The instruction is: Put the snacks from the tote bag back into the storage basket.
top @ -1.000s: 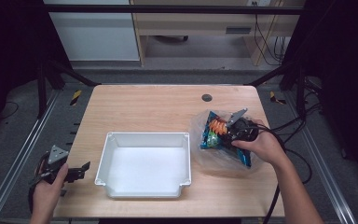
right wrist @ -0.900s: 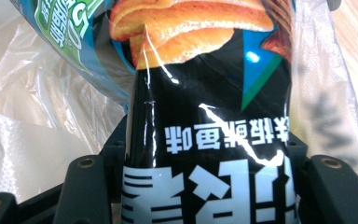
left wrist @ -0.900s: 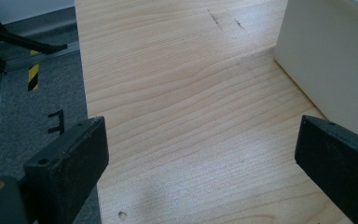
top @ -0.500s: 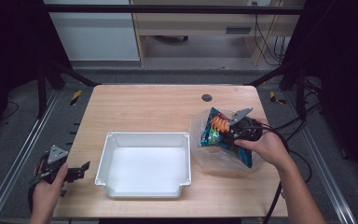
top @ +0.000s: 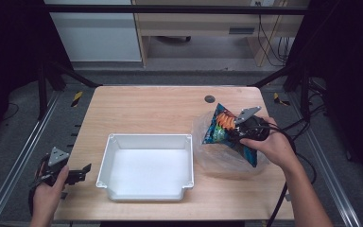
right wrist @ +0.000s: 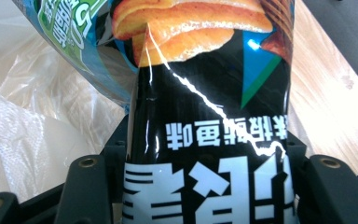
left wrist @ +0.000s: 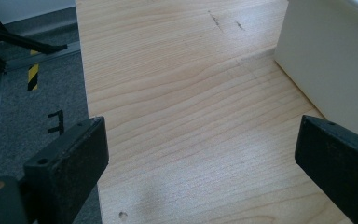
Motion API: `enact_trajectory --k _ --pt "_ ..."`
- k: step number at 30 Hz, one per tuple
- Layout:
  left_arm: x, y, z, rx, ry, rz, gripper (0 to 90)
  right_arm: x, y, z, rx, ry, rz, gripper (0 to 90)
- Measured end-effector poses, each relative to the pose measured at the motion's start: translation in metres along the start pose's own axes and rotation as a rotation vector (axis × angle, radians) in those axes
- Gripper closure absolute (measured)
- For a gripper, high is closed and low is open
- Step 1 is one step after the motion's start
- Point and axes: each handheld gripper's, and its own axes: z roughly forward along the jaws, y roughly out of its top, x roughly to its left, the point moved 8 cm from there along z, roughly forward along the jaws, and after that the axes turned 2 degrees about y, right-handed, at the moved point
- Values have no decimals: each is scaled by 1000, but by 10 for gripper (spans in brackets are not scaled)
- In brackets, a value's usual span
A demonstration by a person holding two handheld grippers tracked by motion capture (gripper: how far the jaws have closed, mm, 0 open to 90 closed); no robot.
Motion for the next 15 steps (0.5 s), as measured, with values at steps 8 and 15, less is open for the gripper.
enact_trajectory --k 8,15 --pt "0 0 0 -1 0 0 26 -2 6 -8 -27 -13 14 415" --pt "1 0 -1 -2 6 0 26 -3 6 -13 -30 -28 18 415"
